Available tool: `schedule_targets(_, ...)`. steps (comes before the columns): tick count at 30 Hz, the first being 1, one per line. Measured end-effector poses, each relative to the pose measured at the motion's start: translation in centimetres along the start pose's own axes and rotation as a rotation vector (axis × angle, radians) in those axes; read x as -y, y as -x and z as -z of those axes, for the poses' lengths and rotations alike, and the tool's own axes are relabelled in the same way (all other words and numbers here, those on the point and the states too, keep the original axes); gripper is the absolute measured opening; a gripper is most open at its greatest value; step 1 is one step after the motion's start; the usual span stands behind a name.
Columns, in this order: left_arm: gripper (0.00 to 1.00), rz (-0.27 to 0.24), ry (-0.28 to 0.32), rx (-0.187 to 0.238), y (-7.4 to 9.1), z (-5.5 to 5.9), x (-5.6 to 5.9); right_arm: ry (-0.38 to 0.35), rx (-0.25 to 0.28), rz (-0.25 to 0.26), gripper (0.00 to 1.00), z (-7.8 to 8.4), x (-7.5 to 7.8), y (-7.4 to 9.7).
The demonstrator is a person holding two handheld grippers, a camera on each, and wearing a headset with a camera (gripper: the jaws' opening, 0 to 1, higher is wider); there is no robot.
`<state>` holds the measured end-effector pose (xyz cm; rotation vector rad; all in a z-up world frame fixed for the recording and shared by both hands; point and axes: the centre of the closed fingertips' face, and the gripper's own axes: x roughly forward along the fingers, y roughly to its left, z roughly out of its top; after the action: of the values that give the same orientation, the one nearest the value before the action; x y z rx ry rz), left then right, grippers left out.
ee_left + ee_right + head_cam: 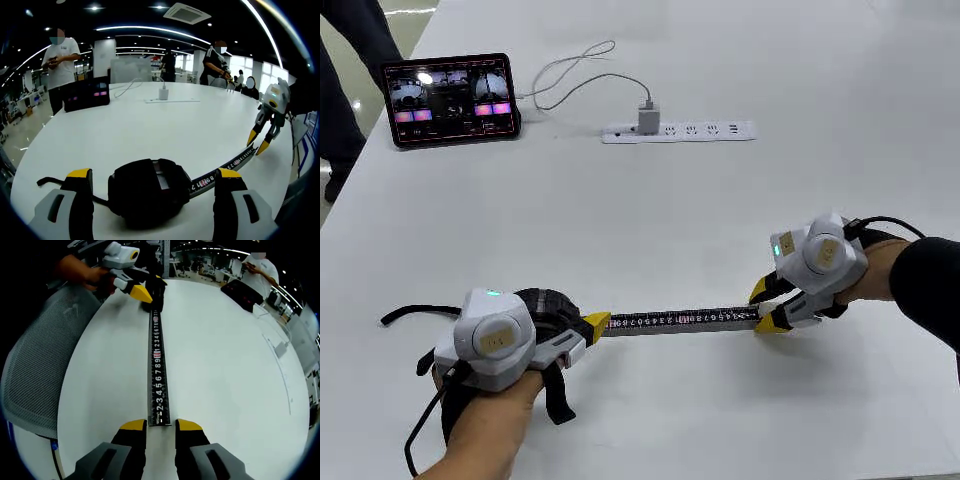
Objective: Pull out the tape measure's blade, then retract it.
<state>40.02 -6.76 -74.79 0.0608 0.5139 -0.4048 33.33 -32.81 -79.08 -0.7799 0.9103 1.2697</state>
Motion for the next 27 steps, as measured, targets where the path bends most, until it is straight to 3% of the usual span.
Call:
schedule_targets(5,0.99,-0.001,-0.018,-0.009,-0.09,0.18,-0.05,0.0,-0.002,-0.002,0.15,0.1,0.04,-0.2)
schedule_targets(13,0.99,-0.003,-0.003,-0.006,-0.12,0.26,-0.12,0.011,-0.017,0.0,0.12,0.1,0.0,-0.13)
schedule_targets(17,0.99,-0.001,0.018,-0.005,-0.11,0.32,-0.01,-0.021,-0.018,0.003,0.12,0.22,-0.03,-0.15)
schedule_targets(23,0.91,-0.014,0.033,-0.029,-0.15,0.81,-0.15,-0.027,-0.045,0.018,0.11,0.11,-0.09,-0.39)
schedule_targets(24,0.88,-0.016,0.034,-0.03,-0.09,0.82,-0.16,-0.081,-0.069,0.033,0.11,0.22,-0.11,-0.34)
schedule_targets(27,0.85,-0.022,0.034,-0.029,-0.07,0.8,-0.21,-0.057,-0.085,0.036,0.11,0.0,-0.05,-0.44)
